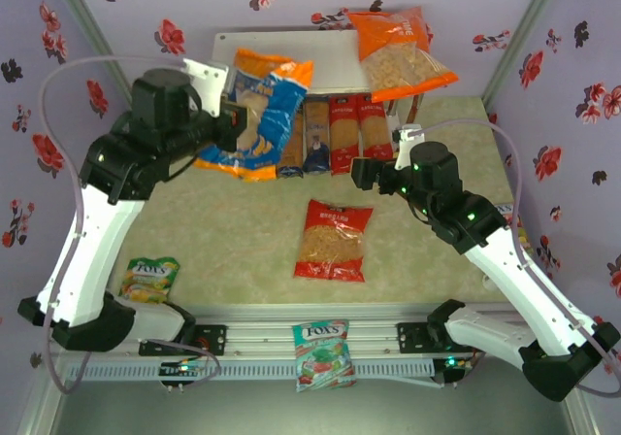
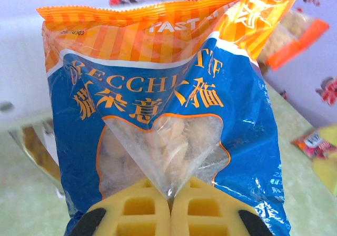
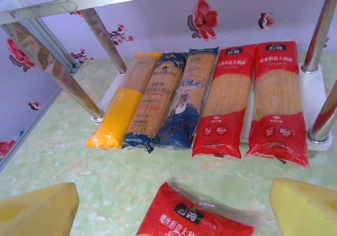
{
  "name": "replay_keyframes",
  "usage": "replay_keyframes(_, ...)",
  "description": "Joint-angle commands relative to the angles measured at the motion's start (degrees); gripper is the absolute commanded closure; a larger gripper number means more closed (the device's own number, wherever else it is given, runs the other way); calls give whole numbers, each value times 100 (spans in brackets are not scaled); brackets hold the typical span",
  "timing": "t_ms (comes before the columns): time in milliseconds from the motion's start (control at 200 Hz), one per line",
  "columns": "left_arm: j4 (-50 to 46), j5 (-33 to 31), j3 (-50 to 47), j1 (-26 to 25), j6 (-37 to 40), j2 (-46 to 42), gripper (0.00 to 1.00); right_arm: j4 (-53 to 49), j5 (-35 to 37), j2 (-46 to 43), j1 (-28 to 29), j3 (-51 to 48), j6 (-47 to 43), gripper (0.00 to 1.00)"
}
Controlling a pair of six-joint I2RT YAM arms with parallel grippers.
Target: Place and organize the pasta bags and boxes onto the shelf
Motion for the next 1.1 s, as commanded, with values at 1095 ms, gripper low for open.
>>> replay_keyframes(1095,2256,-1156,3292,976,1110,3610,100,108,33,502,-140,86,-292,4)
